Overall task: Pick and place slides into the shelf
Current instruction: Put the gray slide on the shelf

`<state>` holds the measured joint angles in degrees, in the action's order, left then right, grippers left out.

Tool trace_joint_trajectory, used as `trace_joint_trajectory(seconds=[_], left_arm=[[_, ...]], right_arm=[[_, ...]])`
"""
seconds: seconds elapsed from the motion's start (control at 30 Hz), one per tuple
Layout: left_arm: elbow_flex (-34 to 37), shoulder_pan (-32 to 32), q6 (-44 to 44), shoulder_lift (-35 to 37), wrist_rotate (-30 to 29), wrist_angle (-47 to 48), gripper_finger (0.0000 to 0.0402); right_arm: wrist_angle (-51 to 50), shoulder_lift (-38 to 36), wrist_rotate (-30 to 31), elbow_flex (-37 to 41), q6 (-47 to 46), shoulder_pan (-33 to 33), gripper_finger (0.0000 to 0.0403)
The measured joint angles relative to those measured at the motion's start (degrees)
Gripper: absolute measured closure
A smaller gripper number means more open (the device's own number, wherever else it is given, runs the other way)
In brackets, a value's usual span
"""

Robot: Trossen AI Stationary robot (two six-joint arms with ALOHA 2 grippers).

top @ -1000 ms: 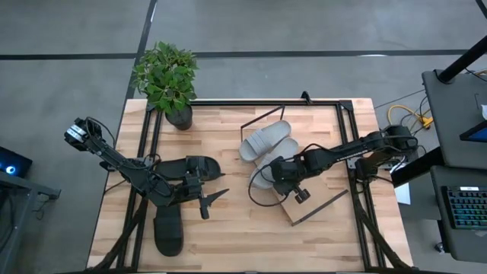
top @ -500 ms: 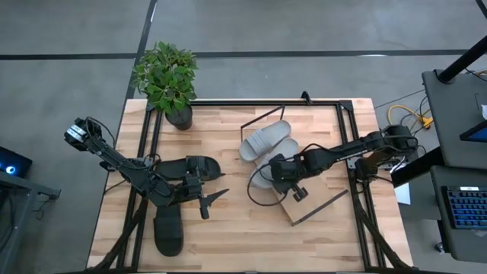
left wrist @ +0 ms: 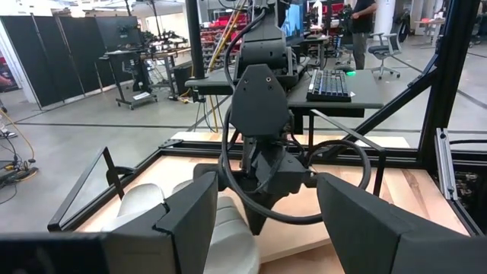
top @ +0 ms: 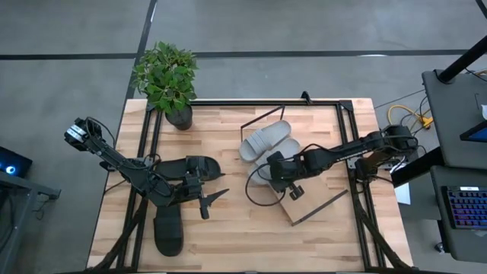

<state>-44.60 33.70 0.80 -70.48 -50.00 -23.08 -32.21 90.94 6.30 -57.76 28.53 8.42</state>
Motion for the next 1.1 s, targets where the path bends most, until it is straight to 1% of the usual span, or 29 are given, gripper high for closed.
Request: trace_joint_trajectory(seconds=[0.43, 0.77, 0.9, 1.0, 1.1], left_arm=[[0.0, 0.0, 0.0, 0.0, 0.0, 0.0, 0.0191], [0.0, 0.0, 0.0, 0.0, 0.0, 0.0, 0.0191], [0.0, 0.0, 0.0, 0.0, 0.0, 0.0, 0.0191], [0.0, 0.0, 0.0, 0.0, 0.0, 0.0, 0.0191], [0.0, 0.0, 0.0, 0.0, 0.0, 0.0, 0.0191]], right_arm=[[4.2, 0.0, 0.2, 0.0, 1.1, -1.3, 0.0394], [4.2, 0.0, 1.2, 0.0, 1.5, -2.0, 0.0394], [4.1, 0.0, 1.2, 0.0, -0.4, -1.9, 0.0394], [4.0, -0.1, -0.2, 0.0, -0.7, -1.7, 0.0394], [4.1, -0.1, -4.1, 0.0, -0.2, -1.2, 0.0394]])
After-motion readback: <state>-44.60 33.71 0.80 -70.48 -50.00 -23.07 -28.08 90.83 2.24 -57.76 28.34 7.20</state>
